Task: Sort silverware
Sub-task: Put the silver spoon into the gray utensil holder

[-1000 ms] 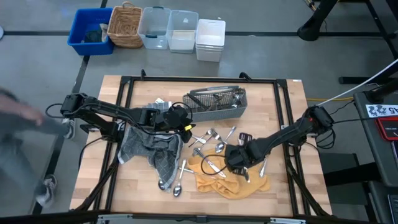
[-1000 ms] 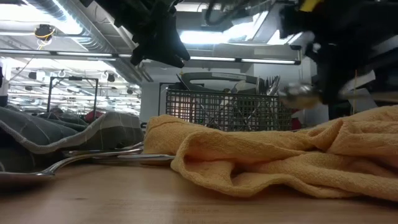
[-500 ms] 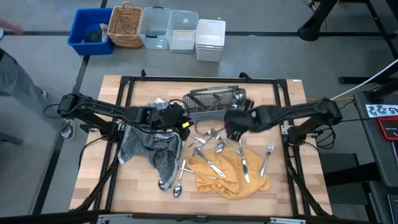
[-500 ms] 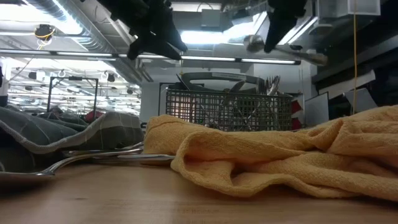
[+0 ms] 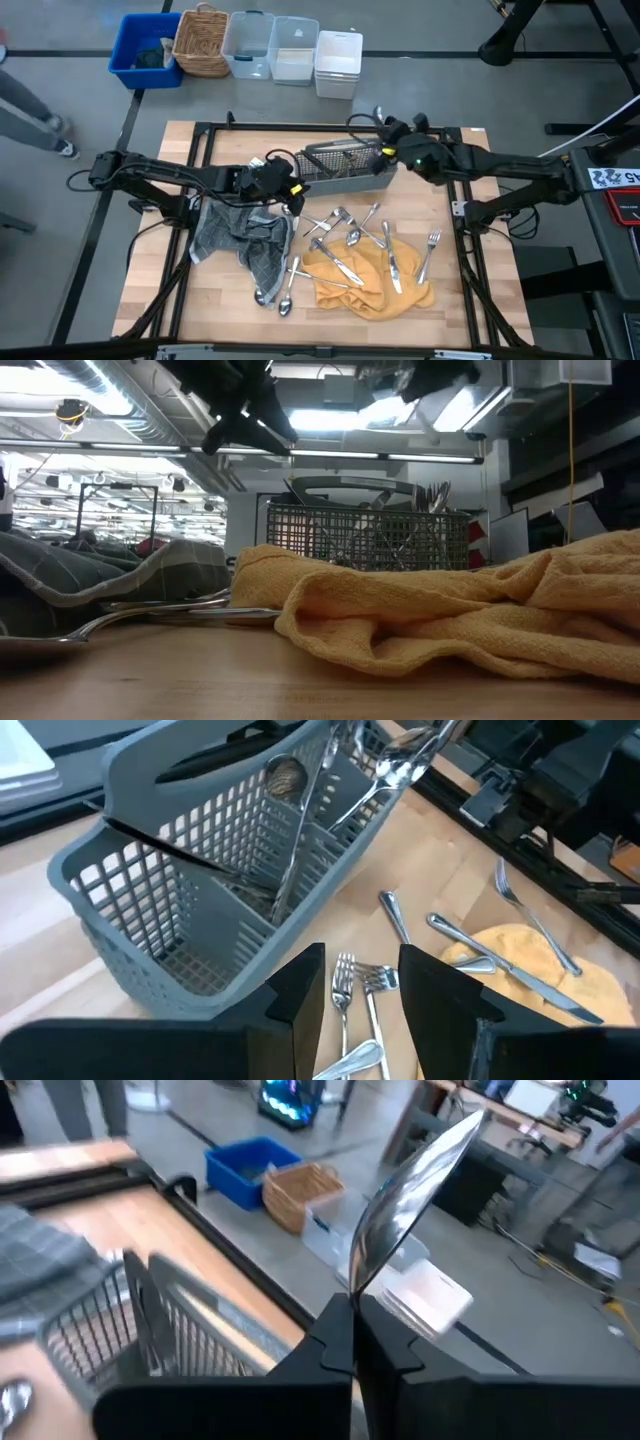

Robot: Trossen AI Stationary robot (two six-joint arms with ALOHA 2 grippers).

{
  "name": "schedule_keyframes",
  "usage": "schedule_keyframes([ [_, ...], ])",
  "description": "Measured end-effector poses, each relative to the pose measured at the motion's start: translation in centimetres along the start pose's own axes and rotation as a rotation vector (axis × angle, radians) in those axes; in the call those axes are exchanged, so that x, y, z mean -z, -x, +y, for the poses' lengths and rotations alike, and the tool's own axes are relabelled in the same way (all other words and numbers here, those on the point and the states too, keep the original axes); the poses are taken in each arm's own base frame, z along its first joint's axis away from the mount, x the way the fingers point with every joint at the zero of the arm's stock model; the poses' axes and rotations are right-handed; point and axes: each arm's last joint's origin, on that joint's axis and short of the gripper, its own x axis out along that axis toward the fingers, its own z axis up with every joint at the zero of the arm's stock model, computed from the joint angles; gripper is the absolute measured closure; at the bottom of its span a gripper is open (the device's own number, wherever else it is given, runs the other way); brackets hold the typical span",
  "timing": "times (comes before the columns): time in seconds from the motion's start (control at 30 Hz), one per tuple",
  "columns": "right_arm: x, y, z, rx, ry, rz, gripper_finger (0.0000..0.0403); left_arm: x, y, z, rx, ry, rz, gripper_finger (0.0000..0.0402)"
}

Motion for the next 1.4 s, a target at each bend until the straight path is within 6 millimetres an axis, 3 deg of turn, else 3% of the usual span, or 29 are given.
schedule_keyframes([
  [0.37, 6.7, -5.9, 0.1, -0.080, -0.068, -0.160, 0.0401, 0.0, 0.0, 0.0, 0.001, -0.008, -0.001, 0.0284],
  [0.7, 13.5, -7.1, -0.4, -0.125, -0.114, -0.221, 0.0391, 0.0, 0.0, 0.0, 0.000, -0.042, 0.000, 0.0284],
  [1.1, 14.5, -7.2, -0.4, -0.126, -0.084, -0.174, 0.0371, 0.3, 0.0, 0.2, -0.011, -0.045, 0.037, 0.0284],
  [1.4, 14.3, -7.3, -0.2, -0.145, -0.063, -0.143, 0.0354, 1.6, 0.2, 0.7, -0.019, 0.165, 0.211, 0.0284],
])
